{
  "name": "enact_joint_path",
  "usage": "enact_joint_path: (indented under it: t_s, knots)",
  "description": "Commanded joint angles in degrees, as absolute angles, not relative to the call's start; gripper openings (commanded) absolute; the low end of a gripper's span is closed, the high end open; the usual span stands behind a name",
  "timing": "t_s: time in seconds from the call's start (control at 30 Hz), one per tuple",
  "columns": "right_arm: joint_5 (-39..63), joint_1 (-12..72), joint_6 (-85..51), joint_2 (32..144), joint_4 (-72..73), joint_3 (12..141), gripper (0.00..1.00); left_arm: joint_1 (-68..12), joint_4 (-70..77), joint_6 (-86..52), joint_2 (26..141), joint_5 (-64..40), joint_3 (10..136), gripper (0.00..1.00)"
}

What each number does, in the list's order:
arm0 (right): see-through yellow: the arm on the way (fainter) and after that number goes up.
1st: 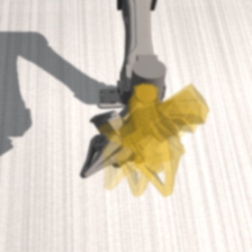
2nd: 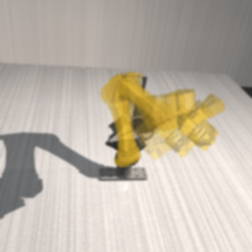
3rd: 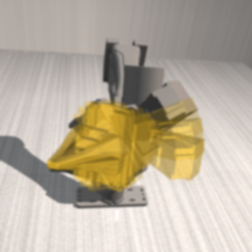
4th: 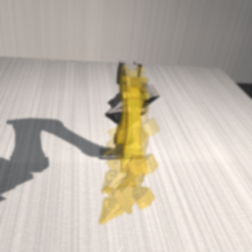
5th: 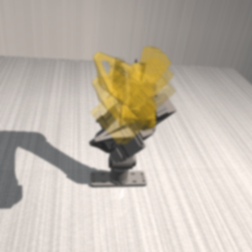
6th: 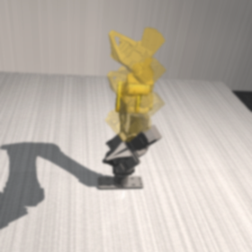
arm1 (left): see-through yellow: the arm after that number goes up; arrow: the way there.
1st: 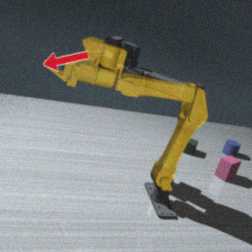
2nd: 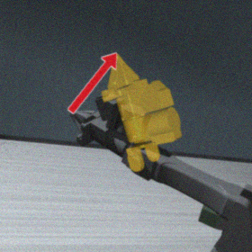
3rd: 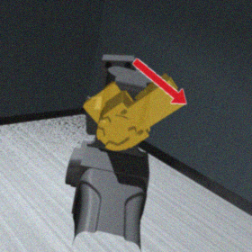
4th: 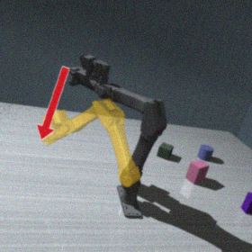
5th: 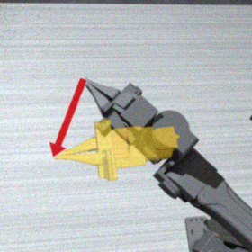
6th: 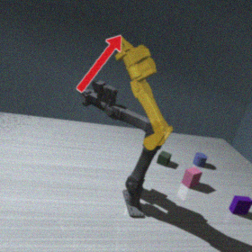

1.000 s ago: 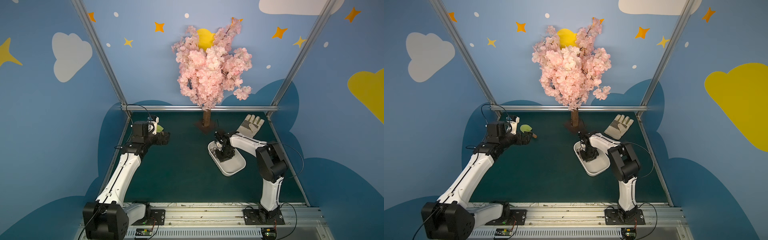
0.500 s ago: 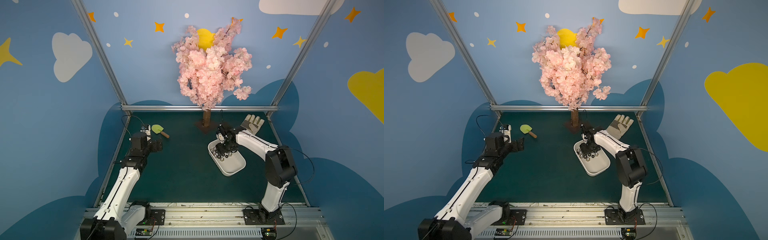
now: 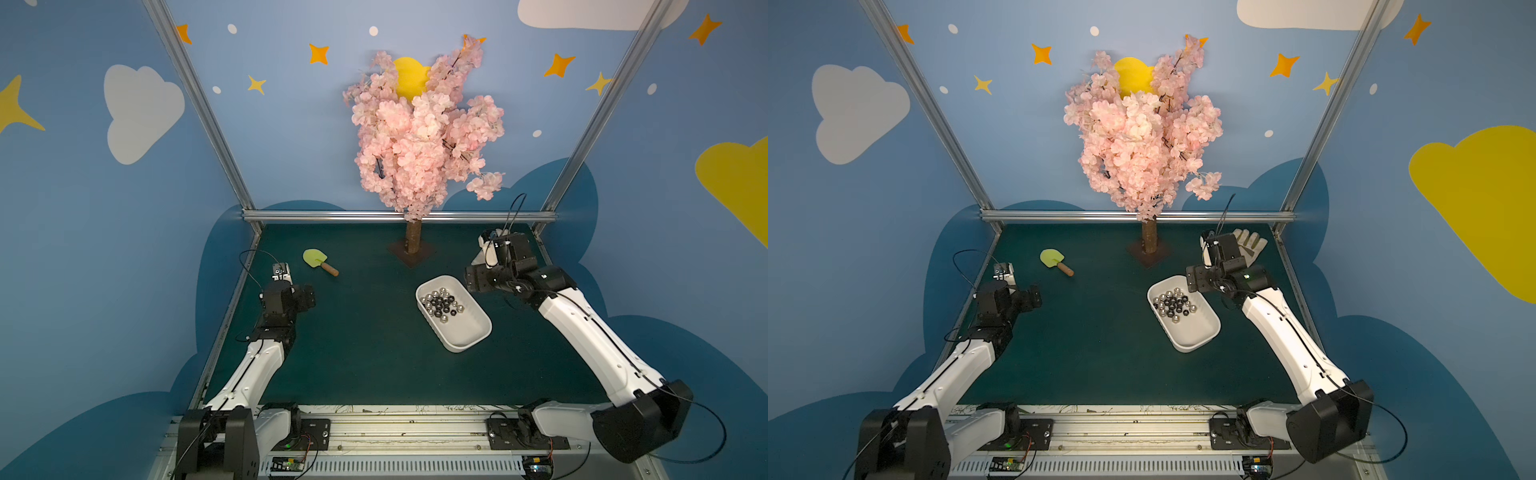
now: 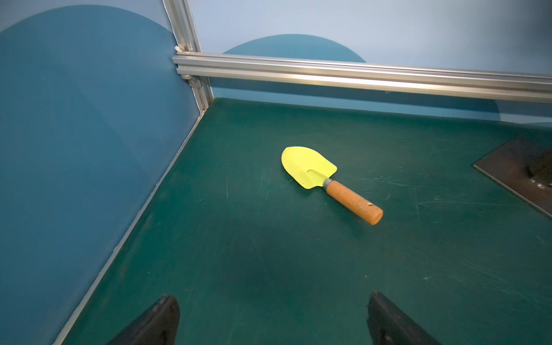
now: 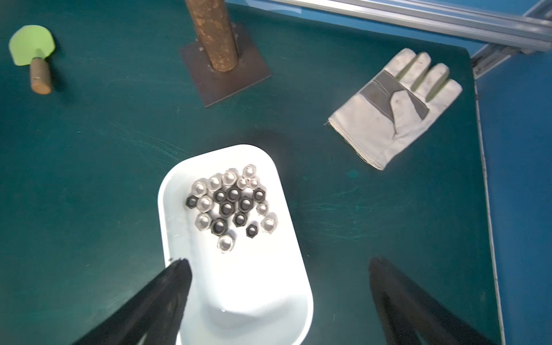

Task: Put the nuts on the desktop into the storage box
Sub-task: Reset both arms

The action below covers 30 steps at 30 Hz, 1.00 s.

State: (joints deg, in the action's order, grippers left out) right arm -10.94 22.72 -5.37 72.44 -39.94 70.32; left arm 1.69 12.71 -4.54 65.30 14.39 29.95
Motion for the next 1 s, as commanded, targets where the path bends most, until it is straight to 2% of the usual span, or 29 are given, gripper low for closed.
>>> enact_joint_path:
  t_s: [0.0,0.13,0.27,0.43,0.5,0.6,0.7,0.77,0.97]
  knots:
    - [-14.9,19.4,-6.3,69.2,-34.6,64.8,0.98,2.0,22.6,-5.0,70.9,12.9,28.5,1.0]
    - [-16.6,13.4,-8.0,64.3,-31.5,59.4,0.99,2.7,32.2,-6.8,77.7,12.0,26.1,1.0]
    - [-15.5,8.7,-3.2,60.0,-21.0,51.1,0.98,2.8,36.9,-6.4,83.0,9.6,25.7,1.0]
    - [-11.2,4.5,-2.0,59.3,-8.2,40.5,0.99,2.8,39.9,-5.3,83.3,7.7,24.3,1.0]
    - [-9.2,3.0,-3.9,60.5,-3.1,36.8,0.99,2.4,42.8,-3.7,84.8,5.1,23.3,1.0]
    - [-8.7,2.1,-5.8,64.1,6.0,33.4,0.98,2.1,58.3,-2.3,90.6,3.0,19.0,1.0]
    - [-7.5,2.0,-3.3,70.1,12.6,32.5,0.99,2.0,47.4,-3.2,87.3,5.0,21.7,1.0]
    - [-7.0,2.1,-2.0,73.8,18.8,31.1,0.99,1.4,51.2,-2.3,88.8,5.2,21.2,1.0]
    - [-6.9,2.7,-0.3,81.4,37.3,23.8,0.99,1.2,48.1,-2.4,87.9,5.8,21.9,1.0]
